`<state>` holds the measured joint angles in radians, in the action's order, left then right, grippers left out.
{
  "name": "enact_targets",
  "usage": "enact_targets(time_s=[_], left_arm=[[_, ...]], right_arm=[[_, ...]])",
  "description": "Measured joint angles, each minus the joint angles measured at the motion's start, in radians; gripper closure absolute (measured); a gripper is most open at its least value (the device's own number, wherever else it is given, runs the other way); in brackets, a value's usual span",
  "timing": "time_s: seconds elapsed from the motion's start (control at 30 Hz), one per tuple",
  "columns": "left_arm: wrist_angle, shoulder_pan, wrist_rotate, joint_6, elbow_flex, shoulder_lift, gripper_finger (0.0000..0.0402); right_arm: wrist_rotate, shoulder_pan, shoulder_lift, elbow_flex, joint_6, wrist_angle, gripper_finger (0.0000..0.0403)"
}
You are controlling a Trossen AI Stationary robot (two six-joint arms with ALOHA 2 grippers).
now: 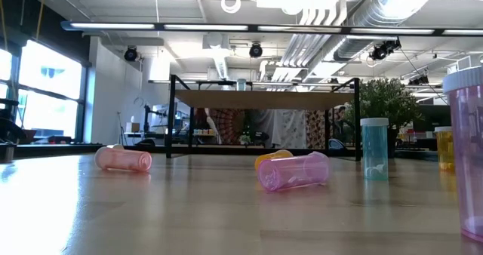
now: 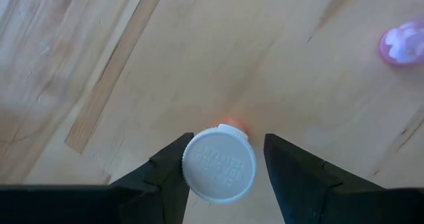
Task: Pick and place medicine bottles onto shelf by color
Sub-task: Put the bottom left pink pill bottle on the shelf
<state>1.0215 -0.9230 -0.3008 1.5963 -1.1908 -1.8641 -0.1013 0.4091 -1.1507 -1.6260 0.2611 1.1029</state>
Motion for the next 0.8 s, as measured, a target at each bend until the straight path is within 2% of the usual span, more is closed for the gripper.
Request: enact_targets(time_s=[0.3, 0.67, 0.8], left_arm=[[-0.013, 0.000, 0.002, 0.002, 0.000, 0.000, 0.0236], [-0.016, 0.000, 0.001, 0.024, 0.000, 0.000, 0.0301], [-0.017, 0.000, 0.001, 0.025, 0.000, 0.000, 0.0310]], right_arm=[[0.000, 0.000, 0.000, 0.000, -0.015, 0.000, 0.0166], [0.000, 0.000, 0.000, 0.000, -0.016, 0.000, 0.0166], [0.000, 0.000, 0.000, 0.000, -0.019, 0.001, 0.0166]])
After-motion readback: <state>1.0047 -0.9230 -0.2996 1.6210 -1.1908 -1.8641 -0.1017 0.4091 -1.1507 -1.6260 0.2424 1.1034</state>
